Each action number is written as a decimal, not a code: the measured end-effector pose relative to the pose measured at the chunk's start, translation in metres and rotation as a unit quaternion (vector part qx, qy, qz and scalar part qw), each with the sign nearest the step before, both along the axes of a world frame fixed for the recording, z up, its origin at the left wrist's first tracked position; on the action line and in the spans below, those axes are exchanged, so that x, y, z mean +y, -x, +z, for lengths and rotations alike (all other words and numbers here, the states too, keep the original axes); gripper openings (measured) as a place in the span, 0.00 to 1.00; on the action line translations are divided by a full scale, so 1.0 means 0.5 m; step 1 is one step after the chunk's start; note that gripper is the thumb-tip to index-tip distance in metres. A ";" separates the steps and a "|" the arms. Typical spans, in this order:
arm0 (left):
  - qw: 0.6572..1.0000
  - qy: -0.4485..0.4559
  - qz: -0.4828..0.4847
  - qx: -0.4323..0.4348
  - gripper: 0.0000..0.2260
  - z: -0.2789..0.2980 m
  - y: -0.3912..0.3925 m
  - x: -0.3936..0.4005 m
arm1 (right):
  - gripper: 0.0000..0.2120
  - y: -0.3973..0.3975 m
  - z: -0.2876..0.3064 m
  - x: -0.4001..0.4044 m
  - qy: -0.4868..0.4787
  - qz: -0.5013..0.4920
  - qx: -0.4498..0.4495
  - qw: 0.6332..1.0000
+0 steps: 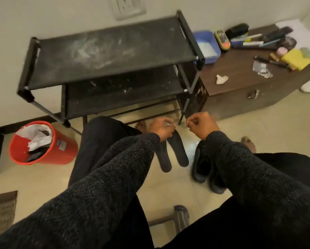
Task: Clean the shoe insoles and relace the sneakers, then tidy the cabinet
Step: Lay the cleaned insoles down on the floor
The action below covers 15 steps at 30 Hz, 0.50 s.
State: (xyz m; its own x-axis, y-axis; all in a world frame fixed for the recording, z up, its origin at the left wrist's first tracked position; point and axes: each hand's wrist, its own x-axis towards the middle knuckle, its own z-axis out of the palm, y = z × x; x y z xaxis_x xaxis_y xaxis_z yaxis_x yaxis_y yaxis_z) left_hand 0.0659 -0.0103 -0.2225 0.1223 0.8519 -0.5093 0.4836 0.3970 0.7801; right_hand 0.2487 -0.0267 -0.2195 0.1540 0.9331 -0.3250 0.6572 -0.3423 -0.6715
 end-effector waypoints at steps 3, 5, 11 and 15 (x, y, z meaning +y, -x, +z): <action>0.995 0.099 0.017 0.002 0.03 -0.120 -0.003 0.017 | 0.06 -0.021 -0.117 0.010 0.059 -0.038 0.021 0.997; 0.976 0.213 0.039 -0.008 0.09 -0.207 -0.007 0.012 | 0.05 -0.037 -0.210 0.015 0.104 -0.075 0.047 0.991; 0.916 0.373 0.138 0.050 0.08 -0.433 -0.015 -0.079 | 0.19 -0.051 -0.422 -0.005 0.267 -0.190 0.077 0.942; 0.889 0.424 0.166 0.040 0.20 -0.541 -0.037 -0.109 | 0.19 -0.040 -0.554 -0.016 0.328 -0.158 -0.016 0.931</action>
State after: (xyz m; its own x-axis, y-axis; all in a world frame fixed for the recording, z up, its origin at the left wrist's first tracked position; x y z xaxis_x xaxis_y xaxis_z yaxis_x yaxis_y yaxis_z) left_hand 0.0844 -0.0650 -0.4932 -0.1292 0.1400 -0.9817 0.2699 0.9576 0.1010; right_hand 0.2689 -0.0346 -0.4966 0.4059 0.4421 -0.7999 0.4698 -0.8516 -0.2323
